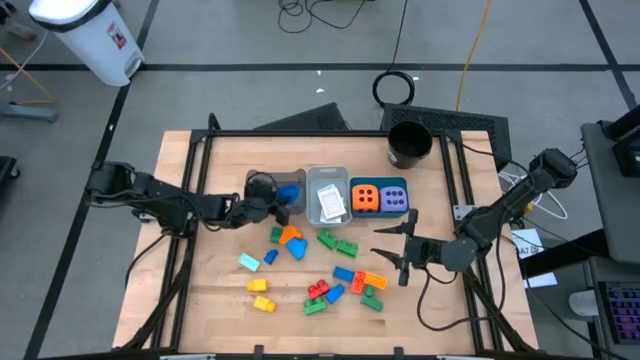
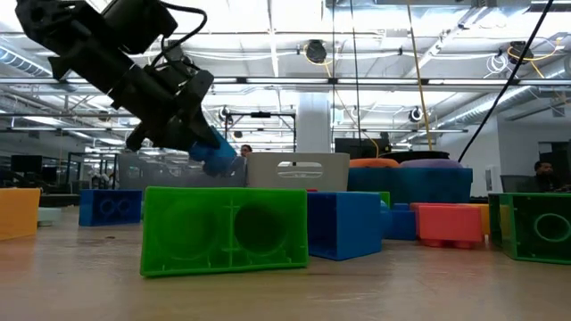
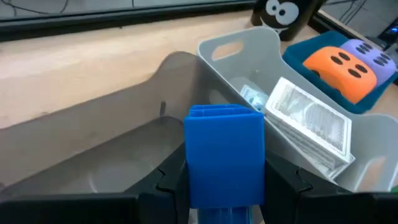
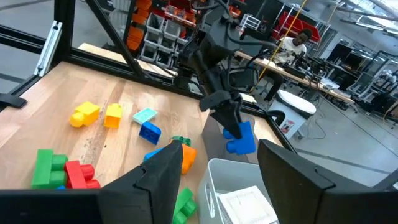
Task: Pick & Place Toys
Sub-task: Put the blue game piece into the black bin, then put the yellow game piece into the black bin
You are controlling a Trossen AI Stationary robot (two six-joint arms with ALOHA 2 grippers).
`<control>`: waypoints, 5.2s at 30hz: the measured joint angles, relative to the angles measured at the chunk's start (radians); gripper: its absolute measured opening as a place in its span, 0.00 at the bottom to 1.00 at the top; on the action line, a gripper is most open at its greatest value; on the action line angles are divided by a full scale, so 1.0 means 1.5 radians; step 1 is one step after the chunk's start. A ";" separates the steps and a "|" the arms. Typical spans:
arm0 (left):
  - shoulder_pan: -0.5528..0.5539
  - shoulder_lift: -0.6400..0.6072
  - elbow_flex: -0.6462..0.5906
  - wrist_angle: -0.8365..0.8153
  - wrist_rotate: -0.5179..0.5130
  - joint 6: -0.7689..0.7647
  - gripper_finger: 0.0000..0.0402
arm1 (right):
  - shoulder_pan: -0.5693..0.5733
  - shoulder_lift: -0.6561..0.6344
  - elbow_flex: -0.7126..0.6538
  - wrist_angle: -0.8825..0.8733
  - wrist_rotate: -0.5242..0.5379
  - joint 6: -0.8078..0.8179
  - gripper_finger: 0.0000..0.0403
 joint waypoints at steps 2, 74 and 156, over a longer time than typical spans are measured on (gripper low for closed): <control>0.003 -0.001 0.000 0.005 0.000 0.005 0.34 | -0.001 0.001 -0.008 0.013 0.000 -0.003 0.50; -0.011 -0.062 0.001 0.126 0.151 0.066 0.63 | 0.080 0.222 -0.126 0.022 -0.228 0.390 0.78; -0.037 0.328 0.338 0.273 0.335 0.170 0.63 | -0.104 0.183 -0.020 0.054 0.052 -0.220 0.34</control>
